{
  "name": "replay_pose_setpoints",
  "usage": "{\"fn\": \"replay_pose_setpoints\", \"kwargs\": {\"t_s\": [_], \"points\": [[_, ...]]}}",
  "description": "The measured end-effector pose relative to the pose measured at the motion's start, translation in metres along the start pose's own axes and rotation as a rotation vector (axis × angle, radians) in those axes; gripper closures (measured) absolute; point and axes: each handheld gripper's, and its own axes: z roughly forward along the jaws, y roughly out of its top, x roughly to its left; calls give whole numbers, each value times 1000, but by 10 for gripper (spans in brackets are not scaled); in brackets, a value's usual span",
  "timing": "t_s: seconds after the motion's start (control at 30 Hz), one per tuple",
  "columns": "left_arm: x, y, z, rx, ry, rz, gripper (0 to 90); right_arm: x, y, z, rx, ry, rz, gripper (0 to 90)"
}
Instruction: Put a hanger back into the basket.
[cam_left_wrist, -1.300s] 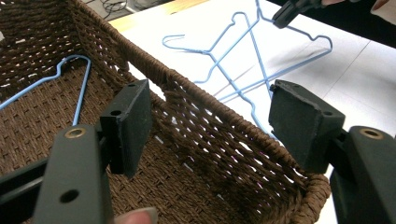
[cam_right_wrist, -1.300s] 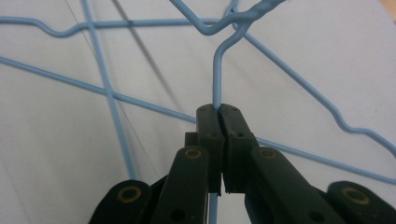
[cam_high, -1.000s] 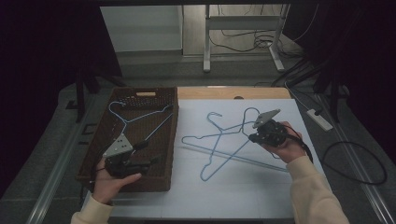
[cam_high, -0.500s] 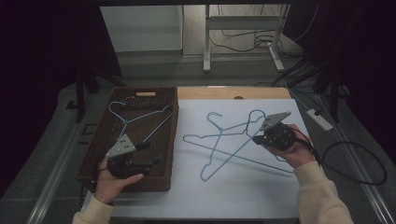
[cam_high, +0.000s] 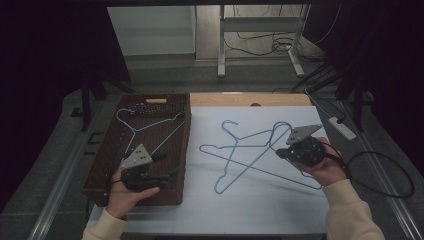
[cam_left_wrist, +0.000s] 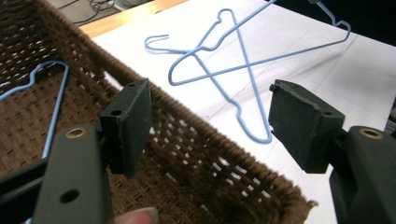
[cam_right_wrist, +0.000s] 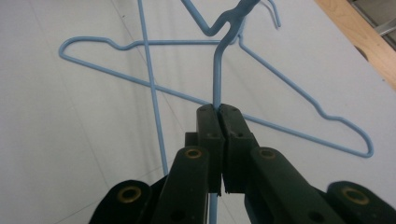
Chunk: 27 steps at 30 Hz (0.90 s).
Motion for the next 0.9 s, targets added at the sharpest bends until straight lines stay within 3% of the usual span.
{"fn": "replay_pose_setpoints", "kwargs": {"t_s": [0.33, 0.6, 0.9], "points": [[-8, 18, 15, 4, -39, 18, 309, 4, -3, -3, -10, 14, -2, 886], [-12, 48, 38, 36, -91, 51, 308, 5, -3, -6, -10, 21, -12, 886], [-16, 68, 64, 77, -126, 76, 307, 5, -4, -12, -17, 28, -16, 886]]}}
